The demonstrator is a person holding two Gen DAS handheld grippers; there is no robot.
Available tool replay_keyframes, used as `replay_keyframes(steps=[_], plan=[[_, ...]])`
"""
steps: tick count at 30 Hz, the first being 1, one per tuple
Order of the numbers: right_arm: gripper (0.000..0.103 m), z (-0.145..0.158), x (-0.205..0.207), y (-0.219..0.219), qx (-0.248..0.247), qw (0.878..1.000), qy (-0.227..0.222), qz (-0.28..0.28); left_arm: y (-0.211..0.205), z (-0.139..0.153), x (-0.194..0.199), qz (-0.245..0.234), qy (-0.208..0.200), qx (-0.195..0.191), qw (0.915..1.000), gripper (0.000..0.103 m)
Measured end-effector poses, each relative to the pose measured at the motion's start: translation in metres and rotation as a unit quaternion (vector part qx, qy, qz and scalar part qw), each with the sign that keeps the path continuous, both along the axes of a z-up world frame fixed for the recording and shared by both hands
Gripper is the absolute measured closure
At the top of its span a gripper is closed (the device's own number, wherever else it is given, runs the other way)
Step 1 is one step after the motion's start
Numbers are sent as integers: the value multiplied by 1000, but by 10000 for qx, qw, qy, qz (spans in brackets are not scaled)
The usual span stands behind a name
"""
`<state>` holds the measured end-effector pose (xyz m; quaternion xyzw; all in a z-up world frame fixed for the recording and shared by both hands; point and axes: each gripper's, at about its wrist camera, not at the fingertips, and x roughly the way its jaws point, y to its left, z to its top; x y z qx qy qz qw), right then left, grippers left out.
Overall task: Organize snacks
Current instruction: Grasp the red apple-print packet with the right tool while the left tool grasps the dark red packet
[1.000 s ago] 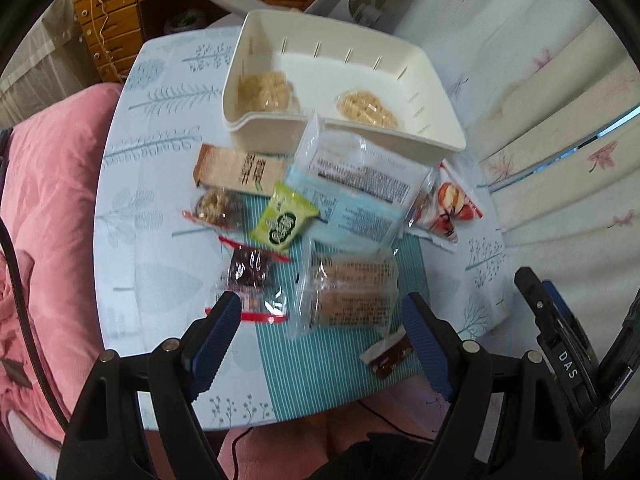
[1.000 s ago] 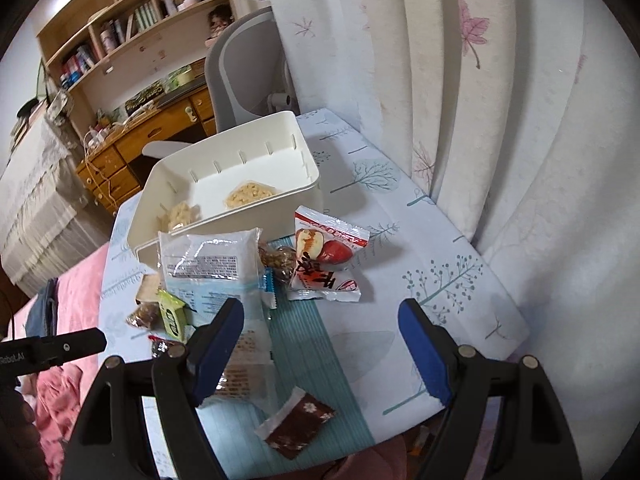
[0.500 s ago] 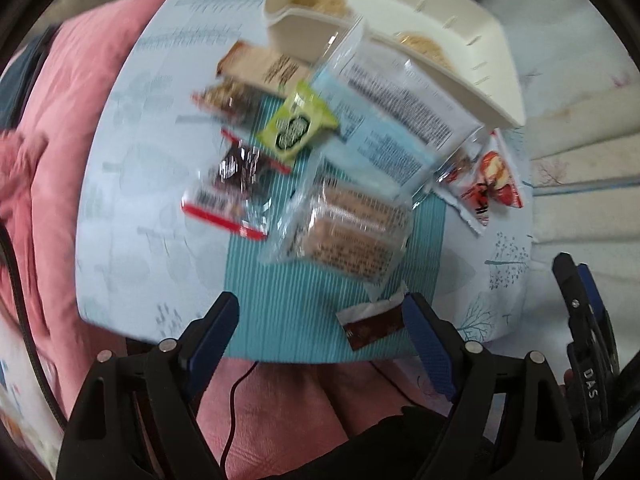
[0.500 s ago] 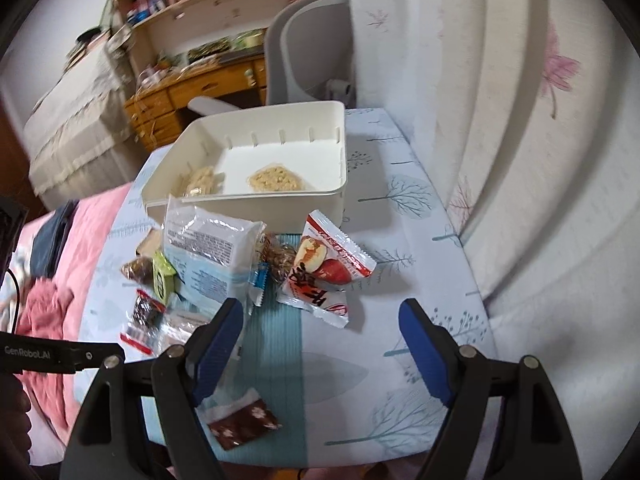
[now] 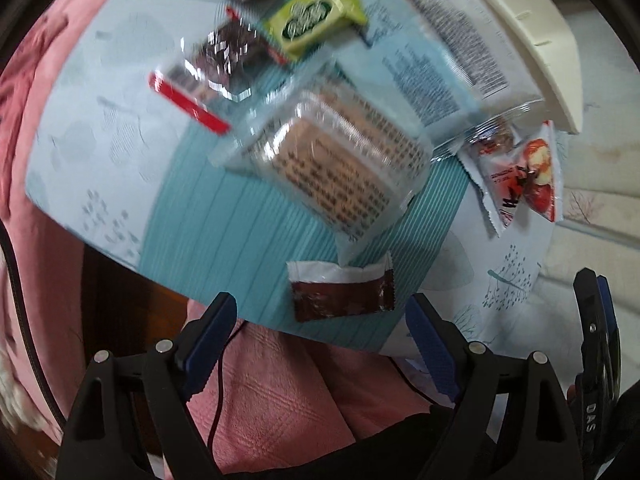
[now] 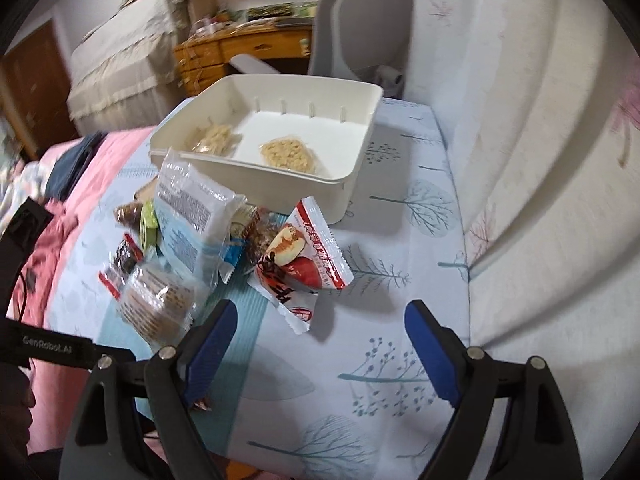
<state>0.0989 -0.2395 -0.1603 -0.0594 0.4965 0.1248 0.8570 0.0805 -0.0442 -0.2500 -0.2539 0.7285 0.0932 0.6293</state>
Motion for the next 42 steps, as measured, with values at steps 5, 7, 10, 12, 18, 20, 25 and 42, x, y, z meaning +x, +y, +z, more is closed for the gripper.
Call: replay_keyframes(steps=[5,7,10,12,18,20,25,42], plan=[[16,-10,9,3,-133,9986,32,517,-11,-18,-4,300,172,-105,9993,17],[16,-15,12,4,-163,9975,57,690,-15,-27,-6,393,270,-165,9987,17],[16,-22,18,9,-210,9953,81,944,-22,-42,-8,548,531,-330,9965,18],[16,-28,23,12,-257,9938,126,1077,-27,-51,-10,613,648,-424,9951,18],[16,-43,36,20,-371,9899,247,1344,-35,-66,-9,846,788,-412,9924,19],[16,-49,41,22,-375,9889,297,1408,-33,-71,-10,926,813,-369,9917,21],[16,-63,51,22,-395,9885,322,1421,-36,-78,-11,1047,894,-253,9902,25],[23,-83,76,16,312,9900,709,1179,-51,-85,-7,1157,997,-115,9882,53]])
